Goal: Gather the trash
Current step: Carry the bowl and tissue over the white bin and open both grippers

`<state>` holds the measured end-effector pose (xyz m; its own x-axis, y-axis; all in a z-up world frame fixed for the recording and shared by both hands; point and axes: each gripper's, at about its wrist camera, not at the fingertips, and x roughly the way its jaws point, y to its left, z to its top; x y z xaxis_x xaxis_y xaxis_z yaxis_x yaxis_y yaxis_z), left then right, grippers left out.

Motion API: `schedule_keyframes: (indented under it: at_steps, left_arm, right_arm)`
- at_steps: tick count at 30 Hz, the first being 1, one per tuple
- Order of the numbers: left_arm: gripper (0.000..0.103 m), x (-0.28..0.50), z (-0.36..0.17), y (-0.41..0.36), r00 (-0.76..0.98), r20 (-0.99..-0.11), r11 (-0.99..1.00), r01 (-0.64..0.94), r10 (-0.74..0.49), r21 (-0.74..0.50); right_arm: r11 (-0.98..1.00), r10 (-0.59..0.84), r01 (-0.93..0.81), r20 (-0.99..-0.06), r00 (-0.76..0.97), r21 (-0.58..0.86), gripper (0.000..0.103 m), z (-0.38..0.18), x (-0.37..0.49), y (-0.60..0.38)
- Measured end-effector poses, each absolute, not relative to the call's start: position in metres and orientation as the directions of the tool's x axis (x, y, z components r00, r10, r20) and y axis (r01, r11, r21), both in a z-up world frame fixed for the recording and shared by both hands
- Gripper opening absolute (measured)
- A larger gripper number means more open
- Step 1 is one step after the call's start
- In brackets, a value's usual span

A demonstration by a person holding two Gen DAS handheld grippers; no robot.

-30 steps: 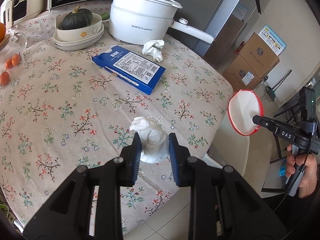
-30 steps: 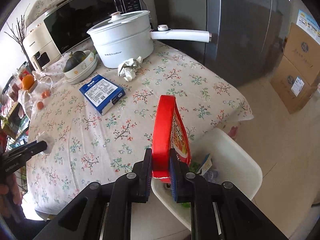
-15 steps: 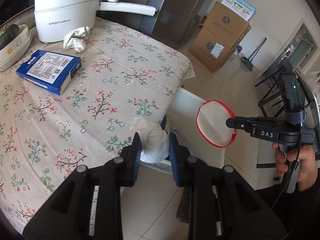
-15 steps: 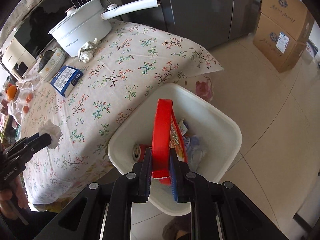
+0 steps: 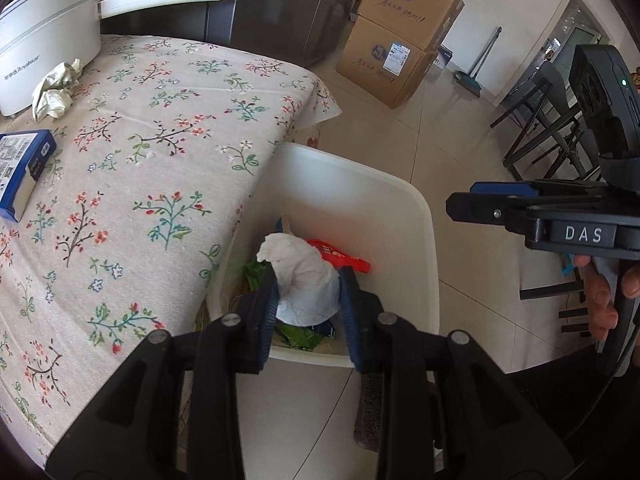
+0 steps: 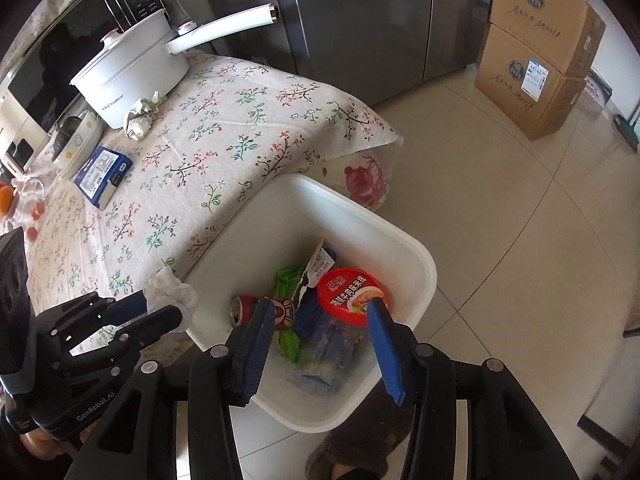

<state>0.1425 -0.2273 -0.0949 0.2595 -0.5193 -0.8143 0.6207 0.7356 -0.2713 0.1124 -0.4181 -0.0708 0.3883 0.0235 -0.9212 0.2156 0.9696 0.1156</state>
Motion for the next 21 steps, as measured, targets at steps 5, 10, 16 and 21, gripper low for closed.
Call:
schedule_keyframes:
  at_steps: [5, 10, 16, 21]
  left_arm:
    - [0.072, 0.146, -0.09, -0.223, 0.319, -0.811, 0.764, 0.605, -0.491, -0.224]
    - [0.075, 0.155, -0.09, -0.212, 0.33, -0.813, 0.789, 0.568, -0.48, -0.235]
    - [0.083, 0.164, -0.088, -0.193, 0.367, -0.818, 0.832, 0.507, -0.443, -0.223]
    - [0.09, 0.175, -0.083, -0.17, 0.427, -0.824, 0.889, 0.419, -0.371, -0.183]
  right_arm:
    - [0.97, 0.005, 0.223, -0.922, 0.388, 0.099, 0.05, -0.07, 0.111, -0.425]
    - [0.97, 0.004, 0.221, -0.919, 0.394, 0.099, 0.053, -0.068, 0.111, -0.425]
    - [0.974, -0.007, 0.212, -0.917, 0.399, 0.084, 0.058, -0.065, 0.114, -0.42]
    - [0.977, -0.028, 0.203, -0.915, 0.403, 0.06, 0.067, -0.062, 0.121, -0.411]
